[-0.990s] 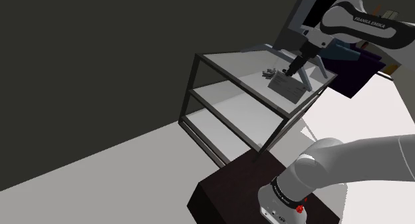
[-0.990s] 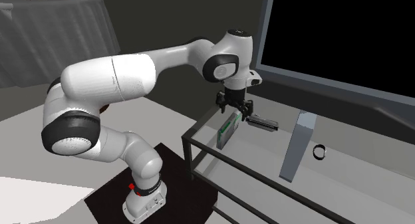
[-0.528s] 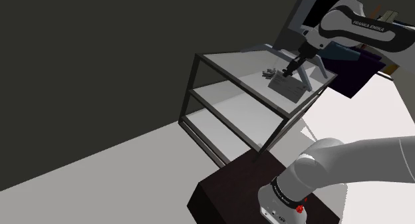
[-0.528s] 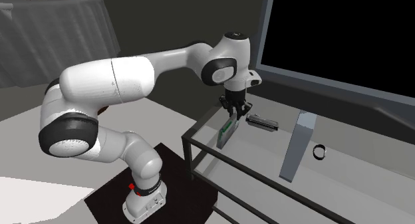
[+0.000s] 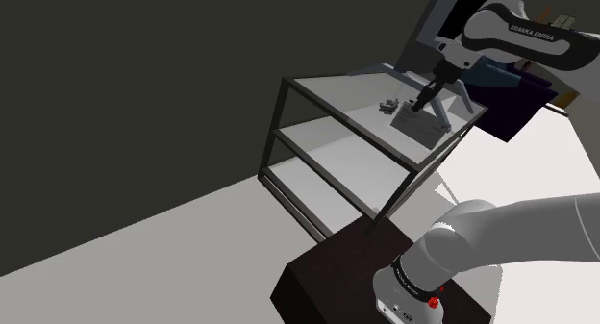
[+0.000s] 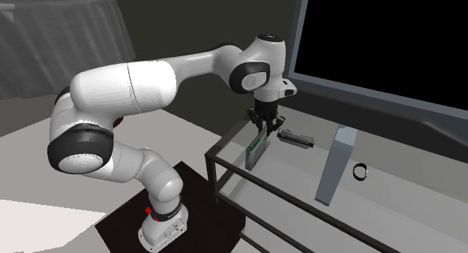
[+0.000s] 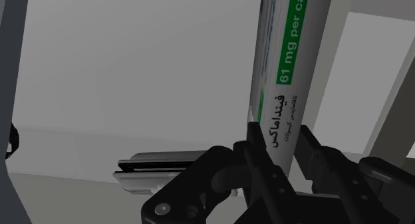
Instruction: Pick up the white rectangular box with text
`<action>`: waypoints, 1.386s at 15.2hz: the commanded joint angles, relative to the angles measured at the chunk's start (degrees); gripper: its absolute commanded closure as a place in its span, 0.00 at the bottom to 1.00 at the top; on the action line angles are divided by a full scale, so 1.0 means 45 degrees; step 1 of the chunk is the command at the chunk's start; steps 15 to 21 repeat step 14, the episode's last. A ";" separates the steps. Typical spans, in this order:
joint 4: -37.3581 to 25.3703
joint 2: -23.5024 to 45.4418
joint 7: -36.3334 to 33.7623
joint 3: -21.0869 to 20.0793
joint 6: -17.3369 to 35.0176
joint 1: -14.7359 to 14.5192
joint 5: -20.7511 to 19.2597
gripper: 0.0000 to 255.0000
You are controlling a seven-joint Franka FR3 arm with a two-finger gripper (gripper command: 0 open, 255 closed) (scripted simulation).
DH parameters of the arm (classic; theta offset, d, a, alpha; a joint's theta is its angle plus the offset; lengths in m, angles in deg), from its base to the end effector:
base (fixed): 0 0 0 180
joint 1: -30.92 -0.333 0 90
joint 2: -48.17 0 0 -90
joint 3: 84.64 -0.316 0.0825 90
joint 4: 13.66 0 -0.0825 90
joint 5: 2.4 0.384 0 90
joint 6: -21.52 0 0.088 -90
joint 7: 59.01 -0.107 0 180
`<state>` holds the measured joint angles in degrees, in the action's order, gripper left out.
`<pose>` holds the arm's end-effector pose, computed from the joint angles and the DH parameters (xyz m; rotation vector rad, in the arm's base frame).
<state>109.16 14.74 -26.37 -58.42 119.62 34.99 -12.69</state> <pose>0.3160 -0.2527 0.6062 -3.1240 -0.1752 -0.1933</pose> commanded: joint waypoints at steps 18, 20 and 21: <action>-0.2608 0.0852 0.0166 -0.0109 -0.2887 -0.0157 0.0342 1.00; -0.2608 0.0852 0.0166 -0.0109 -0.2887 -0.0157 0.0342 1.00; -0.2608 0.0852 0.0166 -0.0109 -0.2887 -0.0157 0.0342 1.00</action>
